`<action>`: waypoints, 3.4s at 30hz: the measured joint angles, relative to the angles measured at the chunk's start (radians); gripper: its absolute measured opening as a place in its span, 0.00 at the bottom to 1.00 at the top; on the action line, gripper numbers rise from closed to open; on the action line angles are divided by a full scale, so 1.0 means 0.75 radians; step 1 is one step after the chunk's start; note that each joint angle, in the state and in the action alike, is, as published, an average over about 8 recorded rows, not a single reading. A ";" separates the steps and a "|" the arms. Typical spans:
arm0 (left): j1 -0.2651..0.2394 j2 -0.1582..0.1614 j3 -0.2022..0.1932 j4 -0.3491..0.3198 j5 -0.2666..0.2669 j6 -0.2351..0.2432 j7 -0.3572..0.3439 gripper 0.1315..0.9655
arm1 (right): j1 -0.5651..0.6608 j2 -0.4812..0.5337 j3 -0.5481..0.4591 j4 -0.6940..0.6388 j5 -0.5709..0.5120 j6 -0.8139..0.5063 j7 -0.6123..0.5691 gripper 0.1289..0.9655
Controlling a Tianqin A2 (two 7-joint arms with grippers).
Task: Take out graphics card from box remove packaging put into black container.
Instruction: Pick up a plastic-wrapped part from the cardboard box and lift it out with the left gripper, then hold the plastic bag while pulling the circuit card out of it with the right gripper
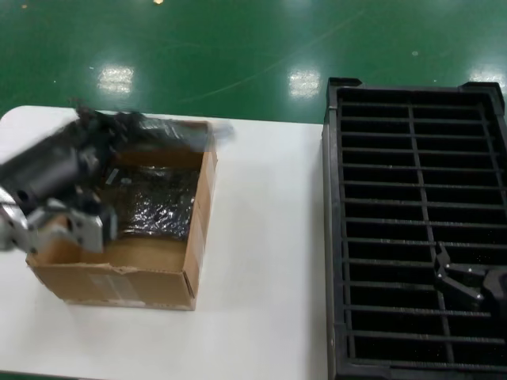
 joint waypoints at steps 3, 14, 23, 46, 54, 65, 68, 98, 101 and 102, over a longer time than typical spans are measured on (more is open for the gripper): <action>0.075 -0.028 0.008 -0.085 -0.043 -0.006 0.020 0.01 | 0.000 0.000 0.000 0.000 0.000 0.000 0.000 1.00; 0.168 -0.026 0.094 -0.191 -0.141 -0.047 0.143 0.01 | 0.000 0.000 0.000 0.000 0.000 0.000 0.000 1.00; 0.169 -0.023 0.106 -0.192 -0.152 -0.051 0.159 0.01 | 0.001 -0.001 0.003 -0.001 0.001 -0.003 0.000 1.00; 0.169 -0.023 0.106 -0.192 -0.152 -0.051 0.159 0.01 | 0.254 -0.094 0.040 -0.074 0.152 -0.468 -0.230 0.93; 0.169 -0.023 0.106 -0.192 -0.152 -0.051 0.159 0.01 | 0.378 -0.077 -0.016 -0.134 0.144 -0.512 -0.231 0.88; 0.169 -0.023 0.106 -0.192 -0.152 -0.050 0.159 0.01 | 0.432 -0.010 -0.152 -0.126 0.089 -0.559 -0.158 0.64; 0.169 -0.023 0.106 -0.192 -0.152 -0.050 0.159 0.01 | 0.435 0.013 -0.189 -0.116 0.068 -0.573 -0.144 0.55; 0.169 -0.023 0.106 -0.192 -0.152 -0.050 0.159 0.01 | 0.624 0.155 -0.364 -0.216 -0.044 -0.804 -0.252 0.04; 0.169 -0.023 0.106 -0.192 -0.152 -0.050 0.159 0.01 | 0.664 0.154 -0.378 -0.243 -0.052 -0.826 -0.259 0.01; 0.169 -0.023 0.106 -0.192 -0.152 -0.050 0.159 0.01 | 0.676 0.153 -0.383 -0.252 -0.055 -0.833 -0.260 0.01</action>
